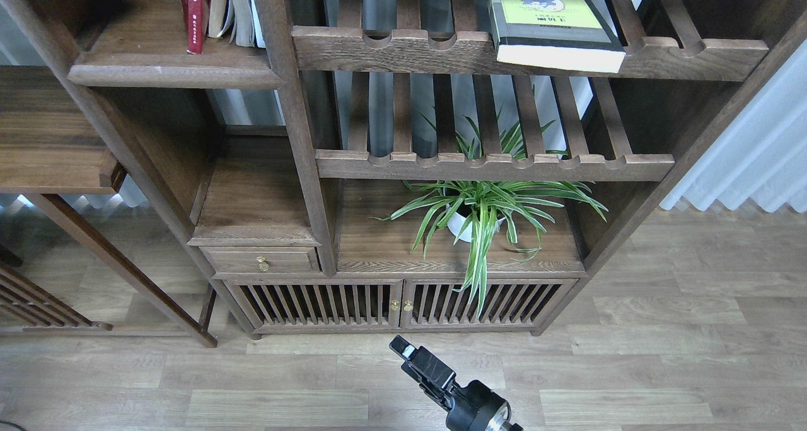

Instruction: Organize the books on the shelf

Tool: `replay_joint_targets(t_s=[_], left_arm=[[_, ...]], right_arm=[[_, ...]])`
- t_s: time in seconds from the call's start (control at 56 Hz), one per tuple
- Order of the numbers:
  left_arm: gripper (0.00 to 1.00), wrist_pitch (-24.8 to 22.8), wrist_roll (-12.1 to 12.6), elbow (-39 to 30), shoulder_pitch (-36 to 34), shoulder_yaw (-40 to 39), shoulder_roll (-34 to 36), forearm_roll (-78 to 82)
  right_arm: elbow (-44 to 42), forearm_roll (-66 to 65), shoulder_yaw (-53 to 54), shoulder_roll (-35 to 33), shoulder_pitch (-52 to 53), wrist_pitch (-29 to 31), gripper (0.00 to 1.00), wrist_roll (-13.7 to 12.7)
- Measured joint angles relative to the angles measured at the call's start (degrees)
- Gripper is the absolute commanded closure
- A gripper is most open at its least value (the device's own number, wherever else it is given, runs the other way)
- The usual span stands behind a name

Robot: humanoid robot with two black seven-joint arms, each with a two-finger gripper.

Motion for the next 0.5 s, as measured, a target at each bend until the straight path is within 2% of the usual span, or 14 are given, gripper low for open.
replay_joint_targets(t_s=[0.214,0.5], left_arm=[[0.94,0.02,-0.35,4.89,-2.15,-3.18,-8.36,6.29],[0.94,-0.01,-1.39,7.77,-2.53,-8.51,-13.76,13.41]], right_arm=[[0.15,0.03,0.10,0.00,-0.41,0.00,0.01,0.00],[0.23,0.03,0.10,-0.01,-0.62,0.00,0.01,0.00]])
